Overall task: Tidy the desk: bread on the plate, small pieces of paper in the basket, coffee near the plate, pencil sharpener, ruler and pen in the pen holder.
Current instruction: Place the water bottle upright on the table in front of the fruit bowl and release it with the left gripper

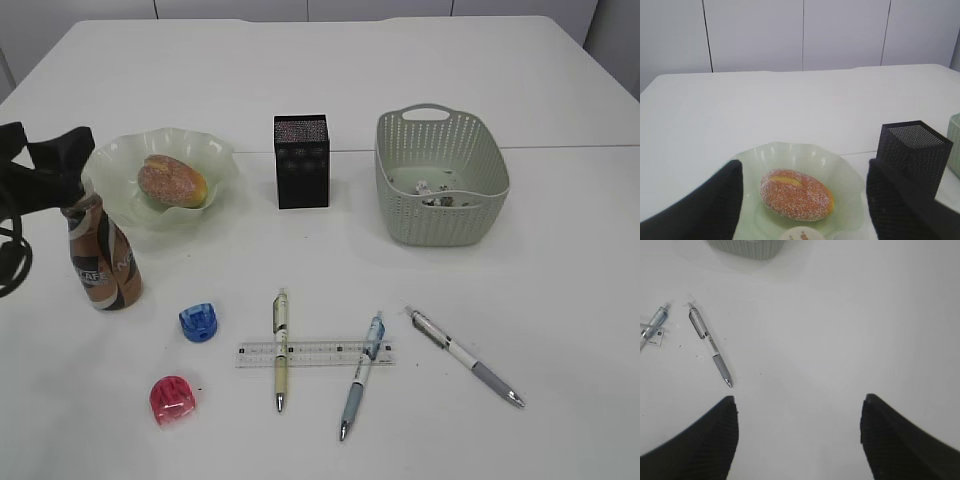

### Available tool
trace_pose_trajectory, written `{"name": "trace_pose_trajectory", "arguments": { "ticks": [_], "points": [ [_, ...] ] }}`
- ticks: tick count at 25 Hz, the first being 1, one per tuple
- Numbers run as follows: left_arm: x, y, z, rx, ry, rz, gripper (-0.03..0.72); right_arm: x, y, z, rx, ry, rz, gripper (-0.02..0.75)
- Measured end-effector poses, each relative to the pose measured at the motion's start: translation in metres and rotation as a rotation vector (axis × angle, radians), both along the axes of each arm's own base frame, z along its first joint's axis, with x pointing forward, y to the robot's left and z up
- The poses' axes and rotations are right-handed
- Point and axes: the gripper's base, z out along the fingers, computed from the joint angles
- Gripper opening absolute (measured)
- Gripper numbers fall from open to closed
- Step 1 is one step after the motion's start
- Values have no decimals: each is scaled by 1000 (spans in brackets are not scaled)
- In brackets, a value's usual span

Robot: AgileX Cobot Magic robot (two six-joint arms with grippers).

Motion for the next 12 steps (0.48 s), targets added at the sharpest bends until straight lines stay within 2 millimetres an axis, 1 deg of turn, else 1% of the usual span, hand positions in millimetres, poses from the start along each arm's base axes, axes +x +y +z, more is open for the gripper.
{"name": "trace_pose_trajectory", "arguments": {
  "ticks": [3, 6, 12],
  "points": [
    [-11, 2, 24, -6, 1, -4, 542, 0, 0, 0, 0, 0, 0, 561],
    [-26, 6, 48, -1, 67, -10, 533, 0, 0, 0, 0, 0, 0, 561],
    [-60, 11, 91, 12, 365, -32, 530, 0, 1, 0, 13, 3, 3, 561]
  ]
}}
